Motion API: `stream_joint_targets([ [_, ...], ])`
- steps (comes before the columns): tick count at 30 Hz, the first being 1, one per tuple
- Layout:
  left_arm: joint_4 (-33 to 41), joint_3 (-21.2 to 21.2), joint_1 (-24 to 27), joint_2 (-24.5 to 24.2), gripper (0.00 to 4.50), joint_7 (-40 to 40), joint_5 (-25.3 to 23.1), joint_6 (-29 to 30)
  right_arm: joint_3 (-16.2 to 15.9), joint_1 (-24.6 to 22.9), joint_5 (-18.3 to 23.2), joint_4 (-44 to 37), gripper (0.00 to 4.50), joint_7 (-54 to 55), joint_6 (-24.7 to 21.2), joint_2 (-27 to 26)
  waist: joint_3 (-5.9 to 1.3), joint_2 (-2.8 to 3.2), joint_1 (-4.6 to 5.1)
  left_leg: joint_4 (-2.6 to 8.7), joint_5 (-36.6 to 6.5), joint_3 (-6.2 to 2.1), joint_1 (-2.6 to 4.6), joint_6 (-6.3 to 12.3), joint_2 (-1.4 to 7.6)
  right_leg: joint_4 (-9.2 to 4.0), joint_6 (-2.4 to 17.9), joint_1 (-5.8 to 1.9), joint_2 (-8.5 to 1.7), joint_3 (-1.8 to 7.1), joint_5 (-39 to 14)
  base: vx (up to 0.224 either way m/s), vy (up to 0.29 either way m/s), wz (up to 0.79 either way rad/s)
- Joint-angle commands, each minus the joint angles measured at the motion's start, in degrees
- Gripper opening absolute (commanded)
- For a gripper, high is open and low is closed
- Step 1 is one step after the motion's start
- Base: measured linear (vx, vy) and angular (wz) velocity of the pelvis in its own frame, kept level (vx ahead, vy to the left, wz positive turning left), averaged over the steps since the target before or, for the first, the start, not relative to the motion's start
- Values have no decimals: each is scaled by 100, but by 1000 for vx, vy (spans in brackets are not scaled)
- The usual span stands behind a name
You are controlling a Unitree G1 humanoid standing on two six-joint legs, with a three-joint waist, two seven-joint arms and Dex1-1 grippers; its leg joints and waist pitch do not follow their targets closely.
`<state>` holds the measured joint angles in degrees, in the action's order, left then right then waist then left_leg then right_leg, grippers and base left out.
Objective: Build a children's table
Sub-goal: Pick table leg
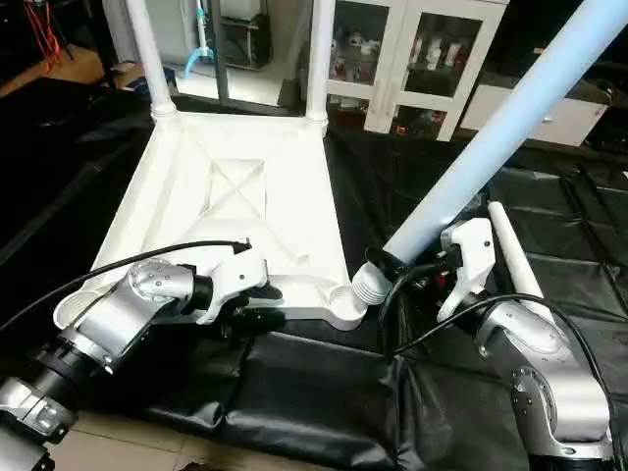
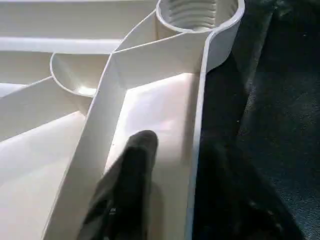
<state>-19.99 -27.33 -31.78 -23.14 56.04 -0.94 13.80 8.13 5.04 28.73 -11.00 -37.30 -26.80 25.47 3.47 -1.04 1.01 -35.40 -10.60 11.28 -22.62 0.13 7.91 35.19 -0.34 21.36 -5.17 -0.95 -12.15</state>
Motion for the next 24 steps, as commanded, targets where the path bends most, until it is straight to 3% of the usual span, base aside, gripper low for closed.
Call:
stream_joint_targets([
  [1, -186, -69, 1, -71, 148, 29, -137, 105, 84, 15, -17, -131, 183, 54, 76, 27, -340, -32, -25, 562, -1927, -276, 173, -86, 514, -473, 1132, -28, -376, 180, -1492, 0, 0, 0],
  [7, -166, -90, -58, -151, 106, 303, -166, 163, 99, 133, -28, -49, 183, 60, 94, 38, -335, -67, -24, 568, -1930, -277, 157, -87, 512, -479, 1086, -29, -383, 177, -1679, 0, 0, 0],
  [13, 15, -63, -33, -252, 60, 309, -175, 564, 74, 217, -46, -2, 183, 101, 142, -10, -339, -48, -10, 573, -1816, -280, 133, -75, 506, -458, 1103, -42, -376, 171, -1550, 0, 0, 0],
  [15, 47, -34, -19, -267, 39, 217, -229, 629, 82, 222, -37, 3, 183, 126, 163, -46, -334, -43, -19, 564, -1878, -263, 167, -78, 507, -475, 1116, -12, -372, 179, -1578, 0, 0, 0],
  [17, 58, -37, -12, -321, 33, 229, -274, 710, 81, 233, -36, 13, 183, 177, 191, -111, -331, 14, -30, 571, -1936, -271, 173, -107, 505, -474, 1141, -5, -367, 183, -1577, 0, 0, 0],
  [18, 80, -38, 9, -356, 33, 225, -301, 751, 91, 238, -34, 22, 183, 223, 209, -158, -333, -9, -20, 576, -1978, -270, 165, -122, 505, -479, 1138, -7, -358, 180, -1579, 0, 0, 0],
  [19, 127, -19, 62, -428, 13, 234, -318, 772, 83, 249, -55, 25, 183, 314, 230, -235, -336, 85, -31, 589, -1992, -295, 164, -172, 505, -458, 1141, -14, -365, 179, -1531, 0, 0, 0],
  [20, 234, 36, 133, -482, 2, 213, -288, 874, 73, 254, -71, 28, 183, 350, 253, -271, -336, 30, 14, 609, -2029, -300, 127, -196, 502, -453, 1123, -35, -340, 164, -1469, 0, 0, 0],
  [21, 350, 85, 202, -547, 2, 218, -258, 974, 63, 260, -79, 24, 183, 383, 267, -305, -341, 32, 17, 618, -2044, -312, 120, -210, 505, -443, 1117, -52, -346, 160, -1459, 0, 0, 0],
  [22, 443, 109, 257, -607, 1, 236, -242, 1036, 62, 265, -77, 29, 183, 404, 270, -330, -339, 79, 17, 626, -2055, -325, 113, -240, 501, -429, 1114, -59, -348, 156, -1438, 7, 7, -18],
  [24, 874, 245, 559, -941, 1, 297, -195, 1270, 8, 296, -110, 77, 183, 493, 306, -440, -339, 84, 84, 648, -2126, -341, 88, -298, 485, -420, 1109, -82, -333, 143, -1354, 14, 3, -20],
])
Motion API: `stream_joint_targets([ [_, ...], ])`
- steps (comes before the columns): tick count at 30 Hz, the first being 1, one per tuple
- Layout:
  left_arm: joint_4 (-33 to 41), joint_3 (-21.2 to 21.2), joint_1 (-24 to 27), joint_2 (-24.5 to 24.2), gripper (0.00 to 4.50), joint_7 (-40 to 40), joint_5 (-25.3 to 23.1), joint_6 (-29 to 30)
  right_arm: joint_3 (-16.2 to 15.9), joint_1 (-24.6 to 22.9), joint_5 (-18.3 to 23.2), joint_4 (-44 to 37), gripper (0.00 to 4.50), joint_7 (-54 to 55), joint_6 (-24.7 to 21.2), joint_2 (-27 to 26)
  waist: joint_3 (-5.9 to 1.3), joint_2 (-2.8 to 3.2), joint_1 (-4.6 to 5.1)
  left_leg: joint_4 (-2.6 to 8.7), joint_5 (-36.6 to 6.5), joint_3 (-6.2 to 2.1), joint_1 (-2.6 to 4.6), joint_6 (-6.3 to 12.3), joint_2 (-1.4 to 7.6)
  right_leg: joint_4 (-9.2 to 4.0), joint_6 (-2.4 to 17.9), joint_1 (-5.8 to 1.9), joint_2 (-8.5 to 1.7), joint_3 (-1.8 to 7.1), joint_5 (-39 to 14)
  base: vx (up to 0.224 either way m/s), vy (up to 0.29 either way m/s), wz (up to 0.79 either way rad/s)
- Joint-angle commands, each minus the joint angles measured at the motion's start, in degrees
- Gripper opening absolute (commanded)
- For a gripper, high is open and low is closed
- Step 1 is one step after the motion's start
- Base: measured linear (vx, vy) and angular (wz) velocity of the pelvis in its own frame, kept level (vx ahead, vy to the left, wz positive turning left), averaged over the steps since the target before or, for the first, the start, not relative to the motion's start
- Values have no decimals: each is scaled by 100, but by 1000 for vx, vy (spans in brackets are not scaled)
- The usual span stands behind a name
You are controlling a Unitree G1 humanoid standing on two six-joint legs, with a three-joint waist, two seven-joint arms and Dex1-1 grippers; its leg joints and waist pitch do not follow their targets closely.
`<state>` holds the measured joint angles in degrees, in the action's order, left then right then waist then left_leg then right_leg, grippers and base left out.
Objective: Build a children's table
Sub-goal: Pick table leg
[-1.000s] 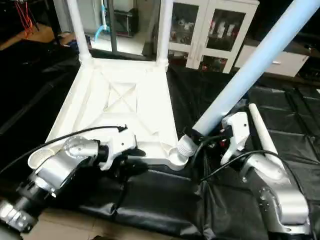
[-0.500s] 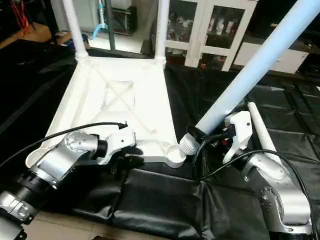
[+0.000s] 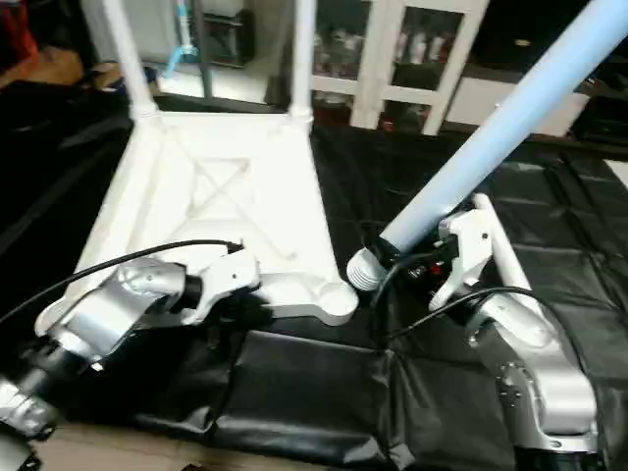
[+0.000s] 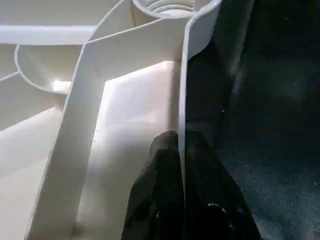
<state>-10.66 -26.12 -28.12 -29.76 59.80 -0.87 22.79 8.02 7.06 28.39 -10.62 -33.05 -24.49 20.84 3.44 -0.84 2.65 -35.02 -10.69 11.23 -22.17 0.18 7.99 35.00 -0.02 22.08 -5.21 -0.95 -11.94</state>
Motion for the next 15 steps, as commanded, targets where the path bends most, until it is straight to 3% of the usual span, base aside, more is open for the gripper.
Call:
stream_joint_targets([
  [1, 89, 181, 313, -407, 1, -77, -195, 436, -18, 106, -105, 63, 183, 88, 97, -7, -345, 71, -34, 598, -2153, -331, 56, -299, 458, -409, 1095, -159, -331, 145, -1404, 0, 0, 0],
  [3, 528, 419, 714, -741, 1, -103, -129, 692, -132, 138, -153, 133, 183, 105, 149, -85, -350, 69, 23, 575, -2089, -316, 59, -233, 442, -429, 1141, -154, -324, 157, -1362, 0, 0, 0],
  [4, 634, 465, 804, -812, 1, -96, -113, 752, -156, 148, -160, 144, 183, 100, 156, -98, -350, 62, 64, 584, -1916, -324, 8, -170, 438, -418, 1154, -193, -326, 150, -1284, 0, 0, 0],
  [5, 1278, 731, 1340, -1211, 1, -93, -69, 1146, -276, 232, -201, 215, 183, 77, 181, -190, -365, 64, 88, 568, -1881, -328, 17, -152, 443, -397, 1167, -189, -329, 141, -1326, 16, -25, -20],
  [7, 1557, 819, 1575, -1373, 1, -102, -96, 1306, -319, 292, -220, 262, 183, 72, 191, -228, -384, 84, 137, 567, -1499, -361, -59, -67, 429, -380, 1149, -267, -336, 112, -1167, 24, -26, -22],
  [8, 1875, 934, 1831, -1524, 1, -176, -152, 1573, -373, 367, -233, 320, 183, 56, 204, -271, -365, 96, 130, 549, -1434, -343, -5, 29, 426, -403, 1207, -205, -303, 114, -1015, 0, 0, 0],
  [9, 1875, 934, 1831, -1524, 1, -176, -152, 1573, -373, 367, -233, 320, 183, 56, 204, -271, -369, 87, 118, 534, -1431, -331, 28, 50, 432, -399, 1274, -193, -305, 115, -946, 0, 0, 0],
  [11, 2192, 993, 2077, -1716, 1, -218, -249, 1828, -454, 467, -264, 406, 183, 20, 226, -304, -365, 122, 114, 521, -1281, -320, 26, 127, 441, -387, 1450, -219, -314, 81, -768, 0, 0, 0],
  [13, 2384, 1031, 2205, -1795, 1, -245, -246, 1943, -490, 502, -282, 435, 183, 12, 243, -327, -362, 120, 41, 506, -1239, -288, 84, 147, 447, -395, 1478, -186, -293, 69, -725, 0, 0, 0],
  [15, 2722, 1094, 2313, -1779, 1, -331, -142, 2145, -519, 550, -326, 512, 183, -7, 302, -337, -372, 151, -8, 499, -1073, -275, 88, 146, 460, -363, 1539, -198, -289, 66, -511, 0, 0, 0],
])
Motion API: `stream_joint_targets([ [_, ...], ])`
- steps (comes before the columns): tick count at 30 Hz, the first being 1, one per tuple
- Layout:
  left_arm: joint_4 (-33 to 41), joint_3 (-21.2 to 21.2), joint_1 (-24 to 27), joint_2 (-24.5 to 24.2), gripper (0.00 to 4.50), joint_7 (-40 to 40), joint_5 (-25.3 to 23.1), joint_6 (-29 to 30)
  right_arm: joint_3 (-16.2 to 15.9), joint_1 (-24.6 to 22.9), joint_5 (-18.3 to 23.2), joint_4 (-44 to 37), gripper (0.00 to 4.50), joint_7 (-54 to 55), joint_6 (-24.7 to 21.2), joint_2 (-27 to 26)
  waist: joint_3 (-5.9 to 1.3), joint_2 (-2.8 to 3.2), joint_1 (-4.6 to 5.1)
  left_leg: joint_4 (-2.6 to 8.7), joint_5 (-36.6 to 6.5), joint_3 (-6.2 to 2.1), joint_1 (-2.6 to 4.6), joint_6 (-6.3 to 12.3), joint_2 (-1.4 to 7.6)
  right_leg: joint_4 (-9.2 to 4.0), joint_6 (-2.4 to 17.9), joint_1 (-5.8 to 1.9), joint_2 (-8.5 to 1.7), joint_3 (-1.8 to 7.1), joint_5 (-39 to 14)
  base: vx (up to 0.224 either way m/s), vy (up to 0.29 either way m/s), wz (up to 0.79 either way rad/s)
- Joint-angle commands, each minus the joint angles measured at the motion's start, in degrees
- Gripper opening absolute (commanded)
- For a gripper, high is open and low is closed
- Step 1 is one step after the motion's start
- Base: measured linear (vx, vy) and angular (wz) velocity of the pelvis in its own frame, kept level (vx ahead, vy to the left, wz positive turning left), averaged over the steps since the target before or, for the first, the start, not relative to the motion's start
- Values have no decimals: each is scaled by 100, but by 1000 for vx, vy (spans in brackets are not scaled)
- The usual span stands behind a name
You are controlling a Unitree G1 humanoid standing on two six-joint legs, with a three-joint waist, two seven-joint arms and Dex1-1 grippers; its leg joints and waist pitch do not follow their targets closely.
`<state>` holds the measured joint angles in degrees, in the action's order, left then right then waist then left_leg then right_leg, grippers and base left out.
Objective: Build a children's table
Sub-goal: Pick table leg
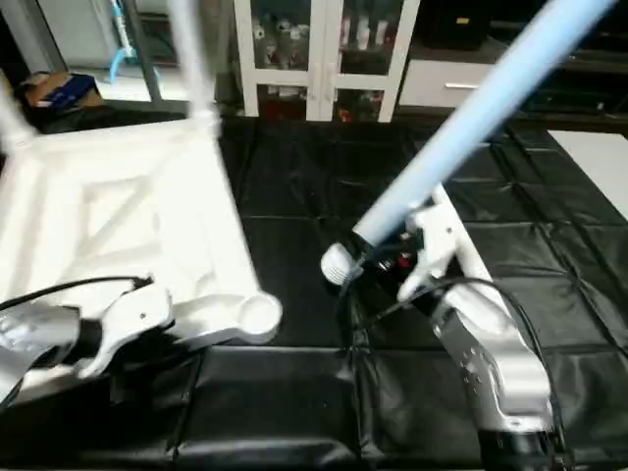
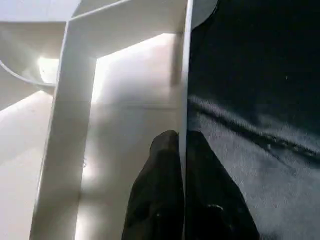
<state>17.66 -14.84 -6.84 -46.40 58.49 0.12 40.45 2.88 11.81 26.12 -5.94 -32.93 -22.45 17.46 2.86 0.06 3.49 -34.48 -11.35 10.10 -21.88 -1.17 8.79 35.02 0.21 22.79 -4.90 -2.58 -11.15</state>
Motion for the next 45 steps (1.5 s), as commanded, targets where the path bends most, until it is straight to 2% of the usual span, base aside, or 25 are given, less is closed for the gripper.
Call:
stream_joint_targets([
  [1, 16, -12, 203, -67, 1, -260, -201, 418, -4, 96, -104, 74, 183, -13, 110, -15, -321, 111, -130, 443, -962, -172, 64, 272, 378, -351, 1530, -280, -326, 224, -514, 0, 0, 0],
  [3, 169, 34, 163, 183, 1, -456, -123, 154, -6, 115, -122, 103, 183, -11, 135, -41, -316, 86, -189, 434, -988, -141, 95, 232, 381, -357, 1570, -261, -294, 229, -402, 0, 0, 0],
  [5, 120, -37, -4, 594, 1, -605, -2, -472, 10, 132, -114, 118, 183, 3, 148, -70, -304, 23, -232, 444, -1101, -132, 96, 215, 374, -387, 1526, -263, -286, 231, -587, 0, 0, 0],
  [6, 125, -66, -48, 721, 1, -631, 39, -633, 14, 139, -104, 128, 183, 8, 157, -76, -310, 40, -254, 438, -1126, -127, 107, 191, 375, -379, 1506, -263, -293, 238, -644, 0, 0, 0],
  [7, -100, -209, -206, 915, 1, -807, -134, -1103, 16, 152, -126, 167, 183, 43, 188, -89, -323, 43, -305, 434, -1101, -117, 134, 163, 385, -382, 1478, -244, -295, 247, -655, 0, 0, 0],
  [10, -245, -342, -290, 968, 1, -825, -232, -1475, 32, 161, -124, 193, 183, 66, 210, -104, -338, 48, -396, 423, -979, -107, 155, 167, 383, -357, 1391, -223, -270, 251, -436, 0, 0, 0],
  [11, -393, -421, -350, 1054, 1, -795, -228, -1769, 77, 176, -109, 203, 183, 118, 215, -122, -339, -21, -390, 422, -934, -91, 148, 190, 383, -353, 1382, -229, -266, 254, -401, 0, 0, 0],
  [12, -451, -451, -392, 1112, 1, -788, -216, -1865, 96, 191, -94, 216, 183, 136, 216, -125, -338, -6, -449, 412, -869, -74, 182, 223, 383, -351, 1356, -196, -275, 262, -446, 0, 0, 0],
  [14, -510, -491, -460, 1193, 1, -770, -192, -1982, 118, 200, -85, 222, 183, 142, 217, -126, -339, 10, -502, 415, -818, -65, 174, 198, 396, -348, 1311, -203, -284, 265, -496, 0, 0, 0],
  [15, -559, -509, -515, 1258, 1, -744, -166, -2117, 133, 191, -88, 208, 183, 150, 211, -136, -342, -58, -497, 411, -782, -48, 162, 210, 394, -347, 1288, -209, -277, 266, -488, 0, 0, 0],
  [16, -591, -517, -545, 1295, 1, -726, -150, -2207, 144, 183, -93, 197, 183, 156, 207, -145, -341, -35, -538, 409, -764, -44, 176, 218, 393, -343, 1240, -195, -283, 265, -555, 0, 0, 0],
  [20, -789, -583, -676, 1580, 1, -645, -23, -2587, 151, 84, -101, 90, 183, 191, 188, -186, -336, -43, -570, 411, -862, 6, 195, 166, 402, -369, 1122, -157, -294, 265, -831, 0, 0, 0],
  [23, -827, -652, -715, 1596, 1, -572, 21, -2759, 151, 31, -93, 19, 183, 209, 163, -196, -333, -43, -598, 420, -985, 11, 194, 120, 402, -395, 1012, -141, -298, 273, -1079, 0, 0, 0],
  [25, -904, -690, -740, 1599, 1, -511, 37, -2951, 152, 15, -71, -11, 183, 227, 146, -201, -337, -44, -622, 424, -942, 8, 184, 114, 407, -392, 955, -138, -299, 272, -1064, 0, 0, 0],
  [27, -1091, -851, -819, 1587, 1, -324, -48, -3340, 185, 50, -6, 26, 183, 208, 150, -196, -334, -61, -646, 418, -995, 26, 202, 114, 401, -412, 911, -114, -297, 280, -1176, 0, 0, 0],
  [28, -1091, -851, -819, 1587, 1, -324, -48, -3340, 185, 50, -6, 26, 183, 208, 150, -196, -337, -69, -671, 416, -1012, 35, 221, 107, 406, -409, 881, -94, -299, 286, -1248, 0, 0, 0],
  [30, -1421, -1008, -1014, 1562, 1, -217, -245, -3665, 194, 114, 54, 82, 183, 92, 115, -150, -328, -74, -684, 419, -1061, 50, 236, 90, 411, -430, 831, -71, -296, 291, -1373, 0, 0, 0],
  [31, -1585, -1005, -1119, 1590, 1, -172, -275, -3793, 182, 128, 56, 71, 183, 20, 102, -103, -330, -93, -676, 423, -1074, 54, 224, 62, 415, -427, 797, -78, -297, 291, -1417, 0, 0, 0],
  [35, -1778, -973, -1271, 1666, 1, -73, -228, -3912, 245, 183, 244, -16, 183, -90, -17, -90, -344, -105, -648, 446, -1075, 32, 162, 1, 423, -392, 737, -119, -320, 276, -1440, 0, 0, 0],
  [38, -1879, -938, -1400, 1759, 1, -114, -203, -3788, 181, 214, 349, -115, 183, -269, -194, 11, -361, -146, -628, 423, -941, 39, 135, 91, 422, -371, 771, -145, -331, 277, -1285, 0, 0, 0],
  [39, -1909, -941, -1427, 1767, 1, -144, -238, -3757, 159, 211, 347, -126, 183, -306, -221, 46, -357, -141, -629, 422, -913, 42, 128, 115, 422, -374, 781, -141, -333, 277, -1272, 0, 0, 0],
  [40, -1930, -944, -1447, 1774, 1, -166, -263, -3735, 143, 209, 346, -134, 183, -332, -241, 71, -360, -171, -616, 414, -844, 44, 111, 160, 421, -366, 786, -151, -332, 272, -1256, 0, 0, 0],
  [42, -2146, -955, -1560, 1796, 1, -316, -426, -3688, 72, 186, 293, -149, 183, -446, -286, 204, -358, -162, -620, 399, -816, 59, 130, 189, 418, -379, 796, -133, -326, 277, -1269, 0, 0, 0],
  [43, -2410, -949, -1670, 1806, 1, -440, -549, -3673, 57, 186, 274, -144, 183, -495, -323, 283, -360, -192, -608, 390, -777, 66, 117, 204, 415, -379, 797, -136, -325, 279, -1241, 0, 0, 0],
  [45, -2608, -882, -1729, 1842, 1, -421, -517, -3750, 17, 193, 245, -110, 183, -516, -363, 353, -365, -195, -599, 387, -751, 60, 109, 212, 411, -376, 788, -144, -330, 274, -1253, 0, 0, 0],
])
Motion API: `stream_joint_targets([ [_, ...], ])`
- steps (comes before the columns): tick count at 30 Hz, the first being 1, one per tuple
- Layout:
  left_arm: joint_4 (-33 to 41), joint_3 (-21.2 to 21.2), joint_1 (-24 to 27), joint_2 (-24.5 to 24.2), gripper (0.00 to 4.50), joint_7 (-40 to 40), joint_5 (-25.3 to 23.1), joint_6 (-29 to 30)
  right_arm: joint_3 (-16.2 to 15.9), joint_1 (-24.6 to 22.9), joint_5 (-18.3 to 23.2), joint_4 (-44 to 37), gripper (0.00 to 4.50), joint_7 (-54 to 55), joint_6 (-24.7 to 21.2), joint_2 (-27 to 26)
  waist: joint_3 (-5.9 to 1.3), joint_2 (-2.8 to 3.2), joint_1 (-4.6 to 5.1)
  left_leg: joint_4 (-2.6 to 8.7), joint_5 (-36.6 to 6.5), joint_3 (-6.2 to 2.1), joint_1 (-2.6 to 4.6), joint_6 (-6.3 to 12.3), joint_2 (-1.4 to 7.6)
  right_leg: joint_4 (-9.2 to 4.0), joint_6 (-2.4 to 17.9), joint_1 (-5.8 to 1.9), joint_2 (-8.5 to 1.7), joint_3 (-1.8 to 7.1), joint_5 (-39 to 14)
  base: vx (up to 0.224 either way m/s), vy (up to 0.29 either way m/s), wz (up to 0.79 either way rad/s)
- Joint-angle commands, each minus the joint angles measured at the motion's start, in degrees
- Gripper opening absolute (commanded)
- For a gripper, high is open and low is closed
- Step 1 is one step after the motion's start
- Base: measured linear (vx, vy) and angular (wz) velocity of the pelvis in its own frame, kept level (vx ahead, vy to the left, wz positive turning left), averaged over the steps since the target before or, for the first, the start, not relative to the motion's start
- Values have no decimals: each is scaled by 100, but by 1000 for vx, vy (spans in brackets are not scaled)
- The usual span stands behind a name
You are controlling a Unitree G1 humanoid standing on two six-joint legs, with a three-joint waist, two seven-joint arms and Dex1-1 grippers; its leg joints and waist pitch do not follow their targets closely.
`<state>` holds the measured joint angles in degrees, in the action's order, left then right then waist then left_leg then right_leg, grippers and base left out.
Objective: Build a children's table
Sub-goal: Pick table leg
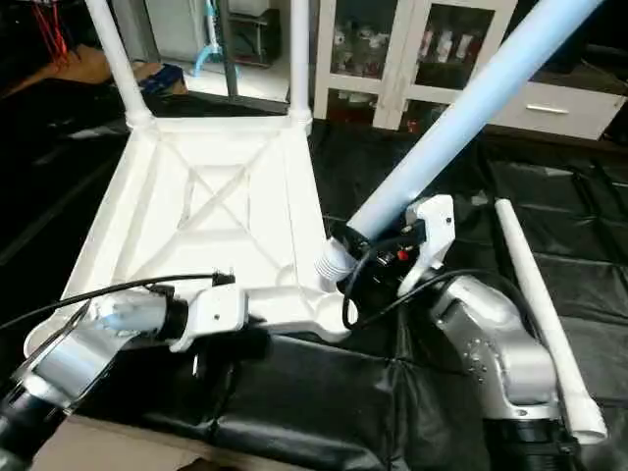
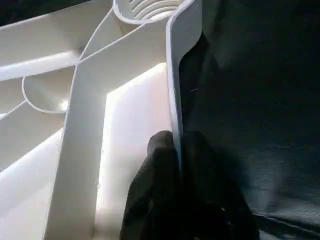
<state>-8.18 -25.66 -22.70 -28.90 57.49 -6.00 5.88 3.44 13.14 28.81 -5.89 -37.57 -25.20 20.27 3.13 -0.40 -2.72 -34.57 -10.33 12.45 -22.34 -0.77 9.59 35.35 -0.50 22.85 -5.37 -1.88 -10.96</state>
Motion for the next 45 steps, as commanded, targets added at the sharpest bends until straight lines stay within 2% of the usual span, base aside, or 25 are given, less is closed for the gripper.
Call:
stream_joint_targets([
  [1, -72, 234, -151, 106, 1, -281, 149, -331, -71, 61, -59, -94, 183, -62, -103, 106, -392, -151, 36, 393, -837, -179, 149, 176, 328, -406, 884, -155, -278, 198, -1254, 0, 0, 0],
  [2, -83, 256, -144, 103, 1, -218, 207, -341, -120, 61, -132, -57, 183, -80, -99, 152, -389, -173, 65, 391, -857, -177, 143, 185, 331, -410, 909, -152, -280, 199, -1252, 0, 0, 0],
  [4, -118, 241, -133, 48, 1, -47, 239, -413, -206, 64, -210, 19, 183, -182, -99, 224, -386, -177, 99, 393, -893, -187, 132, 193, 335, -415, 923, -162, -286, 193, -1325, 0, 0, 0],
  [6, -93, 234, -109, 25, 1, 91, 300, -406, -231, 80, -117, 65, 183, -318, -198, 244, -390, -190, 116, 380, -933, -178, 142, 227, 334, -421, 944, -155, -287, 199, -1341, 0, 0, 0],
  [8, -76, 218, -102, 28, 1, 181, 346, -363, -263, 96, -15, 115, 183, -449, -302, 259, -386, -183, 108, 380, -916, -176, 146, 249, 340, -420, 968, -150, -287, 198, -1348, 0, 0, 0],
  [9, -77, 204, -101, 36, 1, 241, 373, -352, -319, 109, -35, 187, 183, -528, -295, 280, -383, -202, 114, 380, -911, -175, 148, 261, 348, -422, 980, -149, -288, 197, -1347, 0, 0, 0],
  [10, -98, 193, -105, 58, 1, 317, 417, -350, -379, 132, -74, 283, 183, -592, -261, 294, -383, -186, 110, 377, -913, -175, 158, 261, 350, -418, 1018, -139, -289, 192, -1352, 0, 0, 0],
  [11, -80, 168, -104, 77, 1, 439, 491, -245, -416, 181, -76, 394, 183, -646, -255, 287, -383, -195, 109, 377, -904, -171, 158, 254, 352, -417, 1031, -141, -288, 193, -1351, 0, 0, 0],
  [13, -91, 143, -119, 91, 1, 418, 435, -272, -463, 259, -19, 427, 183, -741, -327, 300, -374, -217, 116, 383, -916, -168, 163, 256, 357, -415, 1036, -135, -283, 192, -1354, 0, 0, 0],
  [14, -101, 138, -126, 99, 1, 402, 414, -287, -483, 283, 13, 413, 183, -789, -370, 316, -375, -208, 108, 380, -910, -169, 161, 252, 358, -414, 1038, -142, -291, 195, -1359, 0, 0, 0],
  [15, -132, 127, -151, 109, 1, 378, 366, -303, -497, 328, 72, 376, 183, -875, -482, 348, -370, -246, 107, 381, -929, -165, 161, 262, 360, -417, 1027, -142, -293, 196, -1407, 0, 0, 0],
  [16, -143, 125, -161, 113, 1, 376, 353, -301, -496, 341, 89, 364, 183, -899, -519, 357, -369, -255, 101, 377, -936, -163, 165, 271, 358, -419, 1019, -143, -295, 197, -1430, 0, 0, 0],
  [17, -174, 123, -182, 117, 1, 359, 324, -311, -513, 360, 86, 337, 183, -962, -559, 403, -367, -237, 98, 378, -918, -165, 165, 270, 361, -417, 1000, -138, -294, 198, -1447, 0, 0, 0],
  [24, -257, 122, -249, 94, 1, 505, 276, -280, -685, 396, 1, 314, 183, -1390, -763, 805, -344, -269, 102, 395, -1108, -170, 172, 123, 373, -453, 892, -121, -304, 203, -1719, 0, 0, 0],
  [26, -268, 129, -261, 88, 1, 541, 272, -284, -670, 434, -44, 392, 183, -1391, -757, 847, -322, -267, 111, 404, -1193, -169, 175, 94, 371, -475, 868, -100, -299, 207, -1805, 0, 0, 0],
  [28, -268, 126, -275, 79, 1, 591, 285, -262, -612, 522, -70, 556, 183, -1286, -830, 842, -318, -290, 122, 407, -1223, -172, 175, 65, 371, -474, 883, -93, -294, 205, -1811, 0, 0, 0],
  [31, -308, 101, -304, 83, 1, 612, 272, -277, -567, 628, -36, 866, 183, -1237, -1096, 864, -315, -290, 123, 399, -1253, -165, 196, 49, 367, -481, 943, -82, -292, 207, -1820, 0, 0, 0],
  [33, -326, 79, -302, 84, 1, 643, 258, -284, -578, 656, 4, 1028, 183, -1297, -1260, 909, -320, -298, 123, 407, -1213, -174, 178, 47, 372, -466, 961, -105, -297, 202, -1755, 0, 0, 0],
  [34, -324, 77, -303, 83, 1, 659, 259, -280, -573, 676, 40, 1084, 183, -1314, -1345, 919, -304, -274, 121, 410, -1205, -174, 183, 51, 372, -467, 967, -93, -293, 205, -1730, 0, 0, 0],
  [37, -304, 83, -307, 90, 1, 686, 250, -259, -537, 750, 139, 1287, 183, -1411, -1537, 930, -303, -283, 111, 406, -1203, -162, 203, 72, 376, -471, 1006, -87, -294, 209, -1670, 0, 0, 0],
  [45, -286, 86, -326, 94, 1, 732, 240, -242, -752, 974, -213, 1567, 183, -1408, -1255, 914, -285, -286, 134, 429, -1390, -179, 191, -45, 384, -490, 953, -83, -305, 208, -1947, 0, 0, 0],
])
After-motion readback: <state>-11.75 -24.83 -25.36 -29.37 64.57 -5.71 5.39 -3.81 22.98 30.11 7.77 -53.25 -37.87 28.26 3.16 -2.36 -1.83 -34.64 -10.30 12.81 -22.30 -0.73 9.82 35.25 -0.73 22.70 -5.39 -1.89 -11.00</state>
